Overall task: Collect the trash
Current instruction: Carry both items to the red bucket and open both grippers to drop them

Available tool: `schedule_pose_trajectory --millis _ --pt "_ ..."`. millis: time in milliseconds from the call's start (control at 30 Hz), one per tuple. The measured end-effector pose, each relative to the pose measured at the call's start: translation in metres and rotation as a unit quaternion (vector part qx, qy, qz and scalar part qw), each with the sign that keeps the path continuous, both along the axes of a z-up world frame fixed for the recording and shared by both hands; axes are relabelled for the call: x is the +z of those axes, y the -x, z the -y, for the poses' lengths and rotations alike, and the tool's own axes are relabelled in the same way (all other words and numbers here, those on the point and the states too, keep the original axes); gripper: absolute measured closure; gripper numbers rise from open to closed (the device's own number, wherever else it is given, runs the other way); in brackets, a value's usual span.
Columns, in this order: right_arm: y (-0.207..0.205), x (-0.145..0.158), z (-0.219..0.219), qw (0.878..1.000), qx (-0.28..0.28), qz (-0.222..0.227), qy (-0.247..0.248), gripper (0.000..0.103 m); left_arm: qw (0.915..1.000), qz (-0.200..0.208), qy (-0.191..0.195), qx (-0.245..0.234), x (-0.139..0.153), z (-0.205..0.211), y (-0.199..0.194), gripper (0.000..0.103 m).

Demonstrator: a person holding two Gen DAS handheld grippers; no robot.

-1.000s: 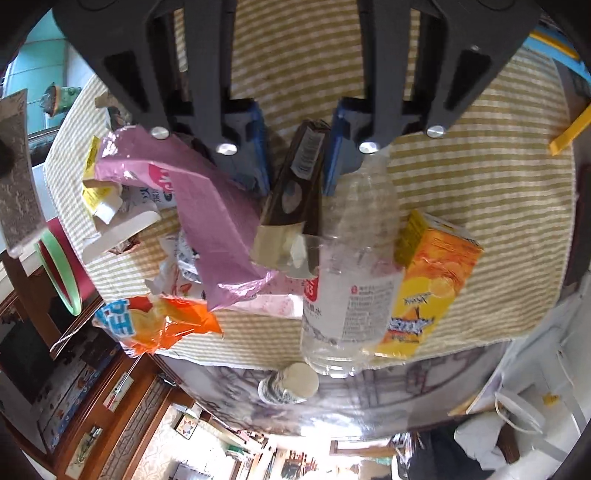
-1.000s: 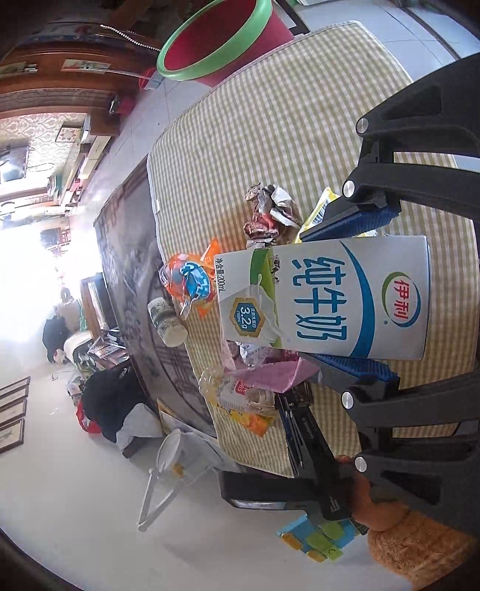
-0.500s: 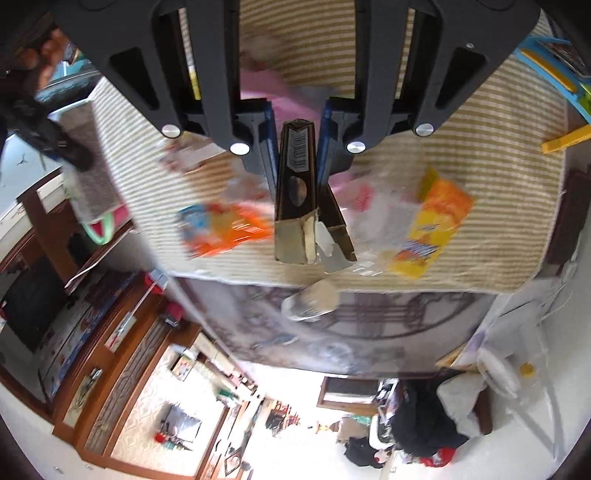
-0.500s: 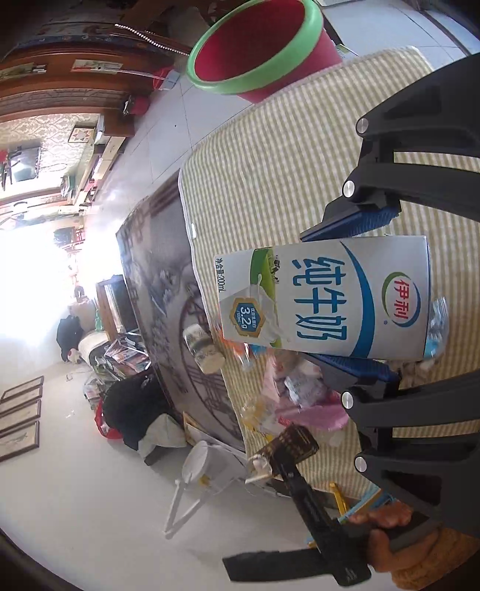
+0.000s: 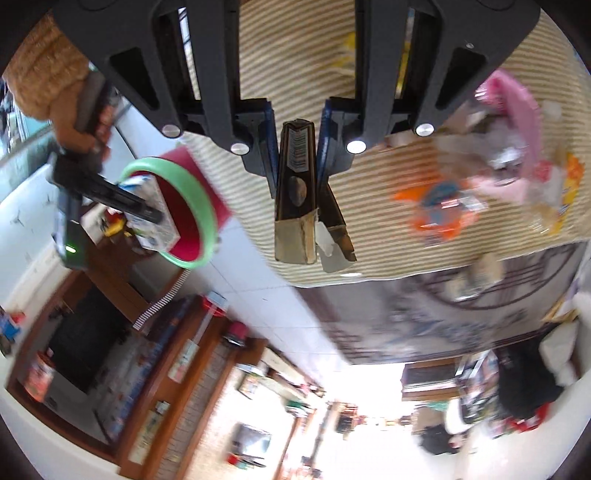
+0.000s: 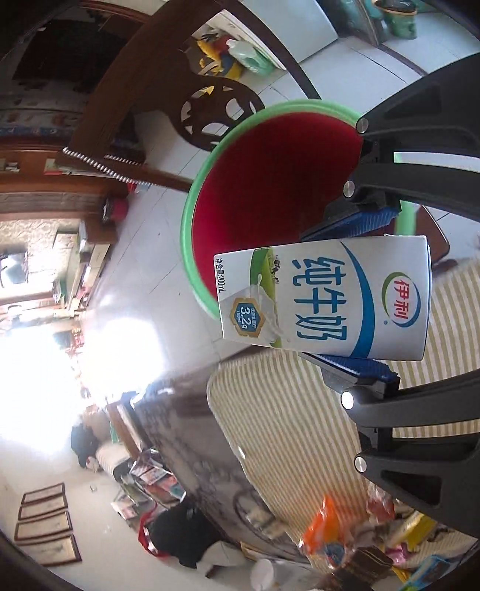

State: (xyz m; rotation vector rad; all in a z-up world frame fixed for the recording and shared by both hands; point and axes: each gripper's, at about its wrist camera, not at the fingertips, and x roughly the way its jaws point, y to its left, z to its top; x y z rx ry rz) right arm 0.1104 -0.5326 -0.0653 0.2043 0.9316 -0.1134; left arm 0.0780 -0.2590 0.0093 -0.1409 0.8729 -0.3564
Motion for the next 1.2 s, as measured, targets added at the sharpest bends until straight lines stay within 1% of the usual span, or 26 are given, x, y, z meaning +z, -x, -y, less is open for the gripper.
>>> schedule_pose_trajectory --millis 133,233,267,367,433,500,600,733,833,867,900,933,967,1000,1067,1133,1200 --pt "-0.006 -0.011 0.022 1.000 -0.009 -0.014 -0.013 0.047 0.9986 -0.011 0.011 -0.050 -0.004 0.054 -0.018 0.086" --pt "0.001 -0.008 0.041 0.999 -0.021 -0.008 -0.027 0.032 0.9961 -0.010 0.012 -0.087 -0.006 0.086 -0.028 0.086" --pt "0.004 -0.006 0.047 0.999 -0.027 -0.002 -0.030 0.030 0.9951 -0.010 0.014 -0.097 -0.007 0.095 -0.030 0.086" --pt "0.020 0.001 0.068 0.998 -0.048 0.008 -0.035 0.030 0.9900 -0.021 0.026 -0.137 -0.012 0.132 -0.042 0.086" --pt "0.034 0.003 0.086 0.997 -0.068 0.012 -0.034 0.030 0.9862 -0.025 0.026 -0.162 -0.016 0.157 -0.051 0.086" --pt "0.048 0.003 0.103 0.995 -0.090 0.014 -0.037 0.030 0.9824 -0.020 0.024 -0.184 -0.017 0.180 -0.053 0.086" --pt "0.066 0.004 0.120 0.992 -0.117 0.015 -0.051 0.029 0.9758 -0.017 0.007 -0.218 -0.025 0.218 -0.060 0.086" --pt "0.086 0.007 0.131 0.990 -0.137 0.018 -0.041 0.029 0.9703 -0.032 0.001 -0.240 -0.037 0.249 -0.068 0.086" --pt "0.097 0.010 0.135 0.988 -0.146 0.021 -0.038 0.029 0.9688 -0.027 -0.013 -0.246 -0.041 0.263 -0.071 0.084" --pt "0.100 0.011 0.135 0.988 -0.147 0.022 -0.036 0.029 0.9694 -0.023 -0.016 -0.244 -0.041 0.266 -0.071 0.081" --pt "0.102 0.012 0.134 0.988 -0.148 0.023 -0.034 0.029 0.9701 -0.021 -0.019 -0.241 -0.041 0.267 -0.072 0.060" --pt "0.104 0.012 0.134 0.988 -0.148 0.024 -0.034 0.029 0.9721 -0.018 -0.019 -0.233 -0.039 0.266 -0.073 0.035" --pt "0.105 0.013 0.132 0.988 -0.147 0.025 -0.033 0.029 0.9745 -0.013 -0.015 -0.224 -0.037 0.263 -0.073 0.030" --pt "0.105 0.014 0.130 0.989 -0.145 0.027 -0.033 0.029 0.9767 -0.006 -0.007 -0.215 -0.033 0.258 -0.073 0.030" --pt "0.103 0.015 0.126 0.989 -0.140 0.030 -0.033 0.029 0.9790 -0.006 0.000 -0.204 -0.025 0.245 -0.072 0.029" --pt "0.097 0.017 0.116 0.991 -0.126 0.034 -0.037 0.029 0.9825 -0.004 0.006 -0.186 -0.016 0.226 -0.067 0.025" --pt "0.088 0.020 0.105 0.993 -0.107 0.039 -0.037 0.029 0.9866 -0.007 0.021 -0.162 -0.010 0.204 -0.062 0.022"
